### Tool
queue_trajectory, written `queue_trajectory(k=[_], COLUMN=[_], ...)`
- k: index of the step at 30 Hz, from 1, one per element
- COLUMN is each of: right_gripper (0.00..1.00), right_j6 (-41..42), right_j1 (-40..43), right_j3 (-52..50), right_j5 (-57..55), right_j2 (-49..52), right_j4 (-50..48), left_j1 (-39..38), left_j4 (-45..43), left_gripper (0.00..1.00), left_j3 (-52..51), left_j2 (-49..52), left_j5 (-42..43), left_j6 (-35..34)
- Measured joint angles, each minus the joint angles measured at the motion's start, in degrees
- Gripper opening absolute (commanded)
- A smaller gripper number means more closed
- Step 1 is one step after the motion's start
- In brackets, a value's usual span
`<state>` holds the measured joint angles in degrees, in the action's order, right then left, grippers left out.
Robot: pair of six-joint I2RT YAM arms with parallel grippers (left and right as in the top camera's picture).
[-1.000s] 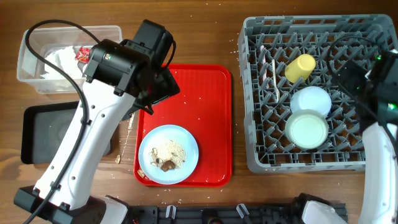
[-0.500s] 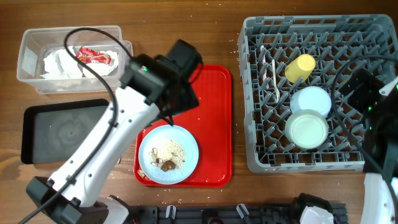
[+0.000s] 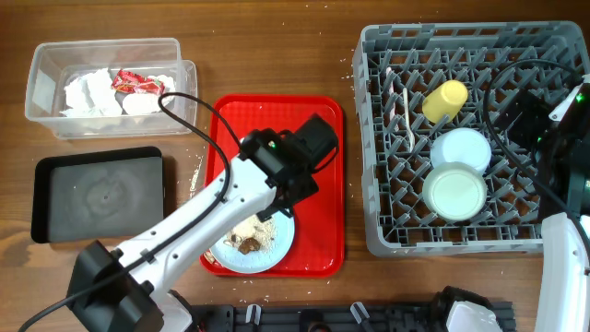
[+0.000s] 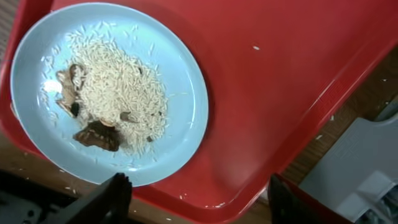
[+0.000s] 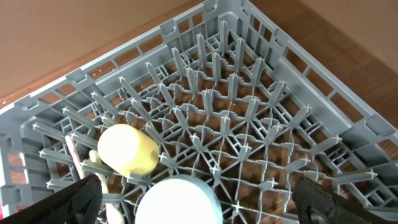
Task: Sort waste into correct bins and load items into the dishwasher rack
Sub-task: 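Reach the left gripper to the light-blue plate and grasp its rim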
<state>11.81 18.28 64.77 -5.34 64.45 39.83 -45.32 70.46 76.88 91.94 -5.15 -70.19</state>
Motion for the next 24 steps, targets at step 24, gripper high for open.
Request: queue_trajectory(k=[24], right_gripper=[1.00], right_j6=[0.00], right_j1=[0.00], right_j3=[0.00], right_j5=[0.02], right_j2=[12.59], right_j4=[0.00], left_j1=[-1.14], left_j4=[-5.03], left_gripper=[0.64], left_j3=[-3.19], left_j2=[11.37], left_j5=[0.11], left_j6=[-15.47])
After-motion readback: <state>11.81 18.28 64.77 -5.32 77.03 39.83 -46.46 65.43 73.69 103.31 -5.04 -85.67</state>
